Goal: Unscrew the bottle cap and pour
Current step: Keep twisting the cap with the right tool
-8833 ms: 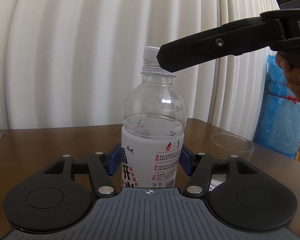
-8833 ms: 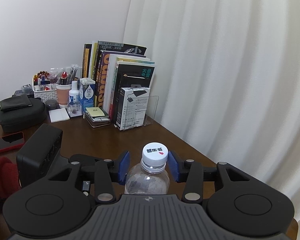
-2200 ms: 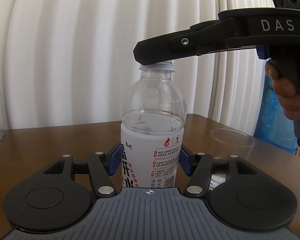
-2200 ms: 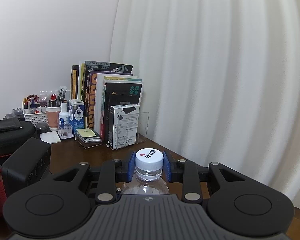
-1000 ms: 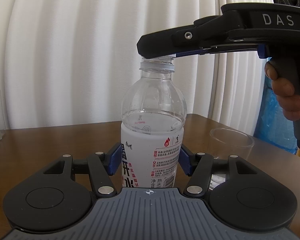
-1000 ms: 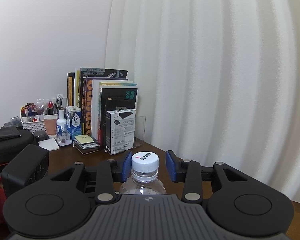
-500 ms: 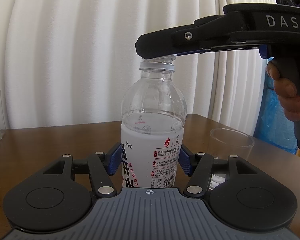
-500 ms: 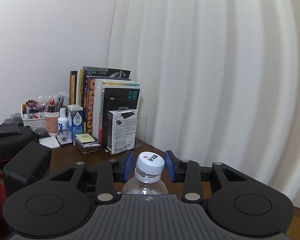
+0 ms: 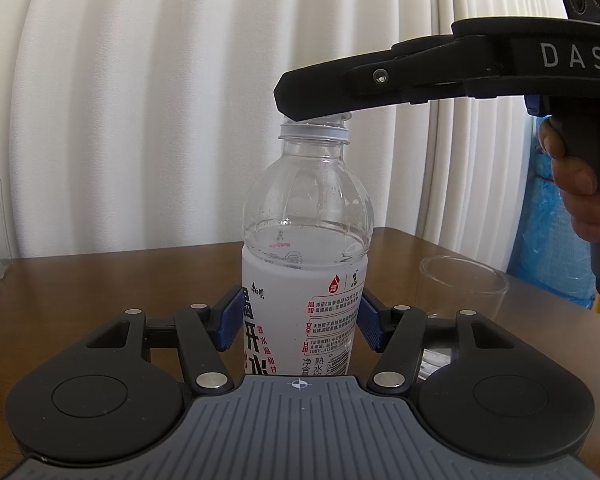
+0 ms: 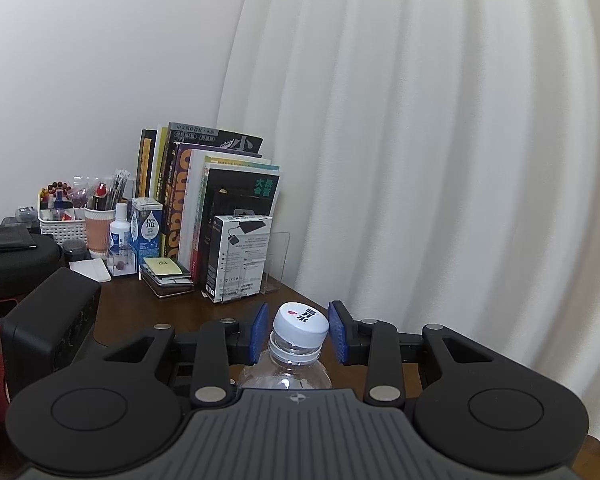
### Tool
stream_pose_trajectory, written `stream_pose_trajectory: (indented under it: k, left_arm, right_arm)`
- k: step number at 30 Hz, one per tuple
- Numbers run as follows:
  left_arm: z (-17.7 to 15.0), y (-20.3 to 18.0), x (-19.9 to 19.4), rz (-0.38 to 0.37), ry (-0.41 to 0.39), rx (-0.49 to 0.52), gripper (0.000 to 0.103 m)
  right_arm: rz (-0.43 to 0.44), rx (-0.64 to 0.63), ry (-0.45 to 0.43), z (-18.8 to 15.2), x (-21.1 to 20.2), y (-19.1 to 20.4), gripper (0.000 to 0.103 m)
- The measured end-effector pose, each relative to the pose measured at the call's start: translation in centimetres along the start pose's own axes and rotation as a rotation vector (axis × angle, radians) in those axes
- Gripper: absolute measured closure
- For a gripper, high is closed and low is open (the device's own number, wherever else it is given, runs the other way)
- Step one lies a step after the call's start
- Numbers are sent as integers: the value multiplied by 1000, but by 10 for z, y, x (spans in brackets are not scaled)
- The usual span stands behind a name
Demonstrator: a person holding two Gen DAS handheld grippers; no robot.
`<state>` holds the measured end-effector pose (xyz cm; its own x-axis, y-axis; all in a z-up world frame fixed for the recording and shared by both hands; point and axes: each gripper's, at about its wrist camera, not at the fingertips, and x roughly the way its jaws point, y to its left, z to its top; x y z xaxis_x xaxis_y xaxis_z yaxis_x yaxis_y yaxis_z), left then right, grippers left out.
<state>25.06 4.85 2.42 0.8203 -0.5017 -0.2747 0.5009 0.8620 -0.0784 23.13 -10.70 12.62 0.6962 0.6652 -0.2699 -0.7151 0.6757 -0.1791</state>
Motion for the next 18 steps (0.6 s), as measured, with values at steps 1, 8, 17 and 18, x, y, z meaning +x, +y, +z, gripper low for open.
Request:
stream_pose_trajectory:
  k: [1,8,17,18]
  left_arm:
    - [0,0,1,0,1,-1,44]
    - [0,0,0,0,0,1,44]
    - [-1,-2,-1,2,0,1,44]
    - [0,-2,-1,1,0,1,44]
  right_arm:
    - [-1,-1,0,0,0,0,66]
    - [0,14,7,1,4,-2,66]
    - [46,146,2,0,7,-17,71]
    - [43,142,3,0,7,-17,71]
